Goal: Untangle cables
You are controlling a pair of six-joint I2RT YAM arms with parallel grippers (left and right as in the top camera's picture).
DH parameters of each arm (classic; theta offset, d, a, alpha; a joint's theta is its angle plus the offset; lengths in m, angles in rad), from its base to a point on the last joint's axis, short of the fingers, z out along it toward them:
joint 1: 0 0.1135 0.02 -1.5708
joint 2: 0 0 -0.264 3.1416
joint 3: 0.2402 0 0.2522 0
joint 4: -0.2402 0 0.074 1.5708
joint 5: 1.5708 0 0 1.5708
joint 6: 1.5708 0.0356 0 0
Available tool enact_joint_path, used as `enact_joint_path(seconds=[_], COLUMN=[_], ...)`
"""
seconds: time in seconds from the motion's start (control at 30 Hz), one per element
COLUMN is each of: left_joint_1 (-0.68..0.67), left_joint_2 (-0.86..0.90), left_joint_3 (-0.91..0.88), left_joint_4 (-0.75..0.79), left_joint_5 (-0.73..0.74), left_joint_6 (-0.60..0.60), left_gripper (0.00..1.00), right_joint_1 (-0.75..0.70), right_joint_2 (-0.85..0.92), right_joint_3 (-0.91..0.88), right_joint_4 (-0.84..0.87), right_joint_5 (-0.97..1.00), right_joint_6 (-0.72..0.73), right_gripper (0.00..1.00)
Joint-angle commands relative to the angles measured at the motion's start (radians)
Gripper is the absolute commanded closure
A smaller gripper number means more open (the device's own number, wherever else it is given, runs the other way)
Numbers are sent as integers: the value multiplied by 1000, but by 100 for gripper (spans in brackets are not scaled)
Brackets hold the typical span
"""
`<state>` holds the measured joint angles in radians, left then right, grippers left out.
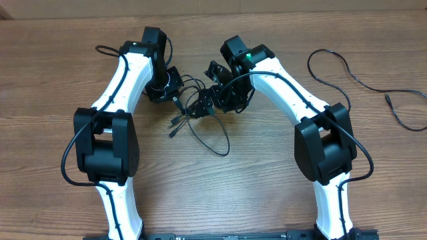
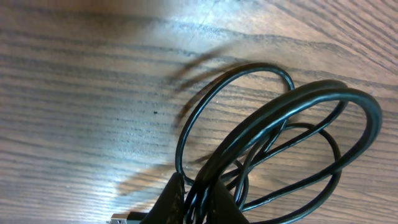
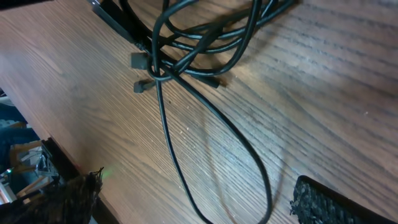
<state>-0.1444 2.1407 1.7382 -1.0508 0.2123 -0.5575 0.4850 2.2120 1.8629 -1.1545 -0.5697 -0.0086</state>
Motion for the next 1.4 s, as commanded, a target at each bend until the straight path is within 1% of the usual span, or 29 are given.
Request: enact_joint_path(seconds=[0.0,0.23,0.37,0.57,0.7,0.83,0.97,1.37], left_joint_1=[-7,-8,-8,-8,-8,-8,-8,-8], left_joint_2=[-25,-21,-20,-20,-20,-20,-20,-20], left_joint_3=[-2,-6,-35,-96,-97,-97,-97,-97], left_joint_4=[17,26,40,143,154,154,153,166], left_joint_5=[-16,-90,-90,-89,-89,-90,-90,-89], left_joint_6=[50,50,54,53,54,58,84,91], left_gripper=[96,96,96,96,96,94,96,96], right_joint_1=[3,3,3,3,3,3,3,3], right_joint_2=[-26,-26,-26,-26,-26,-26,-26,-26], right_joint_3=[-5,-5,-5,-5,-5,-5,-5,-5], right_joint_4=[6,6,6,6,6,6,6,6], right_joint_5=[-8,-8,-8,-8,-8,-8,-8,-8], right_joint_6=[-12,-12,-12,-12,-11,-12,-12,-12], right_gripper=[0,0,0,0,0,0,0,0])
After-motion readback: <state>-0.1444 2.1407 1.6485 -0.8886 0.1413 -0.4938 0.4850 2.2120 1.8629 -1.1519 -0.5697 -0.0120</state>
